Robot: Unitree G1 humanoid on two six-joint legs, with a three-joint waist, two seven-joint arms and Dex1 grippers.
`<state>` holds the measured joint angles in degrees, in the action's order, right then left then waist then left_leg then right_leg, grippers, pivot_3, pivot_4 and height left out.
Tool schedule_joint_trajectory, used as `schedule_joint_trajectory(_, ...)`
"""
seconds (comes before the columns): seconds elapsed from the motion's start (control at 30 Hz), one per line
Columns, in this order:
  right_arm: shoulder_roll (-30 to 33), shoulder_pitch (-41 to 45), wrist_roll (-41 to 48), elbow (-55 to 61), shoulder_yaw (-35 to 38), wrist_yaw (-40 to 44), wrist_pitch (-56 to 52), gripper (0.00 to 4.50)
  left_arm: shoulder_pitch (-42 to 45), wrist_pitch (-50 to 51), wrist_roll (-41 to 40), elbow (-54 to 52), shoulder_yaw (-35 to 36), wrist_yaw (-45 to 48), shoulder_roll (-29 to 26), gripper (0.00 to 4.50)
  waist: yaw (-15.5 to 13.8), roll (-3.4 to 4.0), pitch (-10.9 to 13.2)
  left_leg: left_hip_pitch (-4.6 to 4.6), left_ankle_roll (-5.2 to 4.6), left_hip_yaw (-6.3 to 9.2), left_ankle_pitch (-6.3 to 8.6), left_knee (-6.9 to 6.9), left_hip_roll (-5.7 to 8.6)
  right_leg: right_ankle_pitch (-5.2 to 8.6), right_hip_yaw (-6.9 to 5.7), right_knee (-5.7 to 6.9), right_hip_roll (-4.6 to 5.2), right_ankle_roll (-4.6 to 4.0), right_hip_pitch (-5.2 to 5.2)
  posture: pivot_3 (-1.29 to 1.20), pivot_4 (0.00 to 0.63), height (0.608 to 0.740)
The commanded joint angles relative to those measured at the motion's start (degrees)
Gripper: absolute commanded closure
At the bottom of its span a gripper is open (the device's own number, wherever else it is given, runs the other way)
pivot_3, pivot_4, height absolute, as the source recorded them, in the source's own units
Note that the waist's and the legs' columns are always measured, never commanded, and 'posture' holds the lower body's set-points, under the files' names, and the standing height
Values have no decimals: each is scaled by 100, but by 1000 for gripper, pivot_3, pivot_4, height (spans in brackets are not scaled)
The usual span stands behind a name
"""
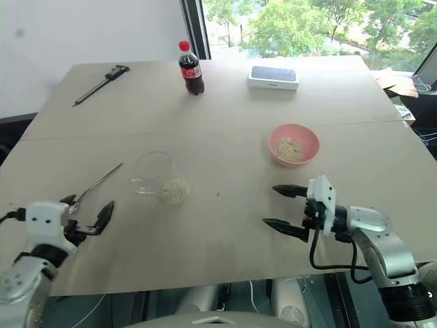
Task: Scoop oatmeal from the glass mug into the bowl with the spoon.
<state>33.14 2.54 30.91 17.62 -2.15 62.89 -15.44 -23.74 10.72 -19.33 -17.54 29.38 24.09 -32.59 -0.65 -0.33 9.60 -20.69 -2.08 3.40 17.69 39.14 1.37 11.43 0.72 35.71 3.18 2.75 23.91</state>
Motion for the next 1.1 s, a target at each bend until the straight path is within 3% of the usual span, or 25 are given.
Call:
schedule_joint_trajectory(0.03,-95,234,223,474,-104,-157,-219,113,195,289,-42,603,288,437,-537,0,3,2,2,0,0,0,0,0,0,0,0,0,0,0,1,0,150,740)
schedule_joint_trajectory(0.23,-95,341,232,651,-103,-295,-326,113,1103,463,120,2088,16,1058,-1295,0,-17,-6,7,-4,2,2,0,-2,2,-1,-5,0,0,-1,6,0,150,740)
schedule_joint_trajectory(0.47,-21,140,177,773,20,-430,-250,113,2139,302,454,3772,-705,1847,-1754,0,-2,7,5,0,5,0,-2,-6,5,-13,-1,7,3,17,11,0,150,740)
schedule_joint_trajectory(0.57,-19,52,156,839,76,-551,-212,0,2353,387,421,4271,-807,2192,-1908,834,-5,31,-9,1,5,1,-2,-8,5,-14,-3,8,4,17,10,0,150,740)
schedule_joint_trajectory(0.73,-16,15,206,932,115,-693,-237,0,2337,534,269,4593,-772,2661,-2044,3143,72,55,-23,9,4,-3,-2,-8,0,-14,2,15,0,17,11,0,150,740)
schedule_joint_trajectory(0.83,-18,9,236,957,121,-708,-249,0,2270,463,267,4700,-726,2723,-2054,4292,142,66,-30,11,4,-4,-2,-9,-1,-14,4,17,0,18,10,0,150,740)
schedule_joint_trajectory(0.87,-19,29,251,955,113,-701,-262,0,2239,425,258,4717,-684,2706,-2040,4468,160,68,-30,12,4,-4,-2,-10,-2,-14,6,17,0,18,10,0,150,740)
schedule_joint_trajectory(1.1,-22,258,354,850,70,-616,-340,0,2184,266,45,4463,-209,2242,-1777,4468,191,68,-30,16,4,-16,-2,-18,-6,-15,20,17,3,19,16,0,150,740)
